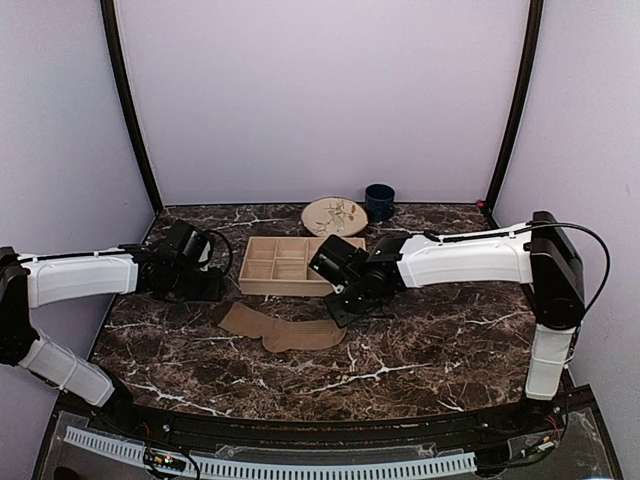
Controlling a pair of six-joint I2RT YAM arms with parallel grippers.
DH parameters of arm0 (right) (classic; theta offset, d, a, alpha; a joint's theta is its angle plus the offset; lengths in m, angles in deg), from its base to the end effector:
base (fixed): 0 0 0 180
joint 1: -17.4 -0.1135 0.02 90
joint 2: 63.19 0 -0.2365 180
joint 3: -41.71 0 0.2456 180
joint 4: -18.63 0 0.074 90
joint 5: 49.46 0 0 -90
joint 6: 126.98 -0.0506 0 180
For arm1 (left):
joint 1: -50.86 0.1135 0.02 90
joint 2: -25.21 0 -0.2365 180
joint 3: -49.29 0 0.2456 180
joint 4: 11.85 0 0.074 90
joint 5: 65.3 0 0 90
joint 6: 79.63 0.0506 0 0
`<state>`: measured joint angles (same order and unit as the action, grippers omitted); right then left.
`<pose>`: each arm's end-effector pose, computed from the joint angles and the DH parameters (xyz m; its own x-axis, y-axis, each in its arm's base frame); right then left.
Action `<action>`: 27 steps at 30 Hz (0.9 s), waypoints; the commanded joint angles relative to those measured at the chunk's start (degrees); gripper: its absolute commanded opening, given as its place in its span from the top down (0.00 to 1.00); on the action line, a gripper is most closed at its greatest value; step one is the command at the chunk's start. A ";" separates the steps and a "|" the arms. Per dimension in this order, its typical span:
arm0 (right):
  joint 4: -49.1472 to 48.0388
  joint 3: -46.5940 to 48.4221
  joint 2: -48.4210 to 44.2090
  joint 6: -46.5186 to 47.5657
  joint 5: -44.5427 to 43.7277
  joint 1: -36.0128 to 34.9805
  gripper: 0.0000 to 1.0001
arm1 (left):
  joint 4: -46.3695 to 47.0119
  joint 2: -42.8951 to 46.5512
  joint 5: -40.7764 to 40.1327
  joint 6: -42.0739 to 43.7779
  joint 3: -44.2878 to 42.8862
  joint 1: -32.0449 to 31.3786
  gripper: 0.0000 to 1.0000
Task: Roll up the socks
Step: Move the sock to the center of the board.
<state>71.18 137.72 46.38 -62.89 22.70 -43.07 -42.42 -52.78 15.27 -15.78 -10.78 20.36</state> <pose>0.2045 0.3295 0.1671 -0.7405 -0.4634 -0.4867 -0.4931 0.8667 -0.0750 0.2512 -0.1383 0.1765 -0.7586 -0.0577 -0.6490 0.0811 0.9800 -0.1820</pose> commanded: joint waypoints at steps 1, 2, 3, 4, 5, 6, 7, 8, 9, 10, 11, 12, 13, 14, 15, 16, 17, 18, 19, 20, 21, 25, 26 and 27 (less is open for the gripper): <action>-2.58 0.50 -0.81 -2.92 0.62 -1.52 0.56 | -0.79 -1.33 2.02 2.59 -0.39 -0.39 0.63; -2.68 0.49 -0.47 -3.22 1.07 -1.60 0.60 | -1.02 -1.70 2.37 2.57 -0.41 -0.50 0.64; -2.81 0.52 0.05 -3.52 1.49 -1.73 0.63 | -1.28 -2.06 2.54 2.59 -0.47 -0.64 0.66; -3.15 0.57 0.40 -3.69 2.02 -1.88 0.66 | -1.48 -2.47 2.72 2.53 -0.47 -0.76 0.66; -3.44 0.58 0.64 -3.78 2.50 -2.11 0.69 | -1.81 -2.80 2.70 2.51 -0.48 -1.00 0.67; -3.79 0.57 0.83 -3.84 2.95 -2.30 0.72 | -2.05 -3.12 2.68 2.58 -0.61 -1.24 0.68; -4.09 0.53 1.10 -3.93 3.75 -2.51 0.76 | -2.36 -3.46 2.64 2.55 -0.67 -1.43 0.69; -4.46 0.49 1.39 -4.03 4.42 -2.69 0.78 | -2.72 -3.82 2.62 2.53 -0.73 -1.59 0.69; -4.82 0.41 1.75 -4.14 5.01 -2.77 0.80 | -3.12 -4.23 2.58 2.45 -0.75 -1.70 0.69; -5.17 0.36 2.25 -4.17 5.51 -2.92 0.83 | -3.75 -4.59 2.39 2.15 -0.76 -1.82 0.69; -5.64 0.40 2.72 -4.19 6.00 -2.97 0.85 | -4.27 -5.02 2.24 1.96 -0.82 -1.79 0.69; -5.96 0.48 3.31 -4.22 6.53 -2.99 0.87 | -4.57 -5.43 2.25 1.73 -0.86 -1.84 0.69; -6.19 0.61 3.87 -4.23 7.07 -2.96 0.87 | -4.84 -5.82 2.40 1.72 -0.94 -1.84 0.70; -6.41 0.77 4.41 -4.27 7.67 -3.06 0.87 | -5.11 -6.18 2.51 1.59 -1.07 -1.84 0.70; -6.42 0.87 5.10 -4.21 8.42 -3.01 0.88 | -5.29 -6.46 2.48 1.48 -1.13 -1.92 0.70; -6.31 1.11 5.75 -4.15 9.04 -3.00 0.88 | -5.47 -6.87 2.44 1.35 -1.41 -1.93 0.70; -6.23 1.14 6.37 -4.30 9.34 -2.99 0.89 | -5.72 -7.29 2.38 1.32 -1.62 -1.93 0.70; -6.42 0.86 6.67 -4.49 9.93 -3.06 0.91 | -6.05 -7.93 2.29 1.34 -2.00 -1.93 0.70; -6.72 0.39 6.78 -4.71 10.25 -3.06 0.91 | -6.57 -8.76 2.00 1.28 -2.50 -1.93 0.70; -7.08 -0.13 6.83 -4.91 10.43 -3.04 0.91 | -7.06 -9.62 1.71 1.14 -3.20 -1.93 0.70; -7.38 -0.59 6.94 -4.93 10.52 -3.00 0.91 | -7.42 -10.46 1.45 1.16 -3.58 -1.93 0.70; -7.01 -2.15 7.35 -5.47 10.67 -2.93 0.91 | -8.31 -13.38 1.36 0.69 -4.34 -1.93 0.72; -7.00 -3.12 7.02 -5.85 10.55 -2.98 0.91 | -8.42 -13.57 1.36 0.52 -4.23 -1.91 0.72; -7.13 -4.09 6.51 -6.23 10.39 -2.97 0.91 | -8.44 -13.69 1.29 0.37 -4.06 -2.00 0.72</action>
<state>64.86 136.56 53.20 -67.52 32.60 -45.60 -47.86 -65.92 17.15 -14.45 -14.32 18.74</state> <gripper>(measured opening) 0.087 0.284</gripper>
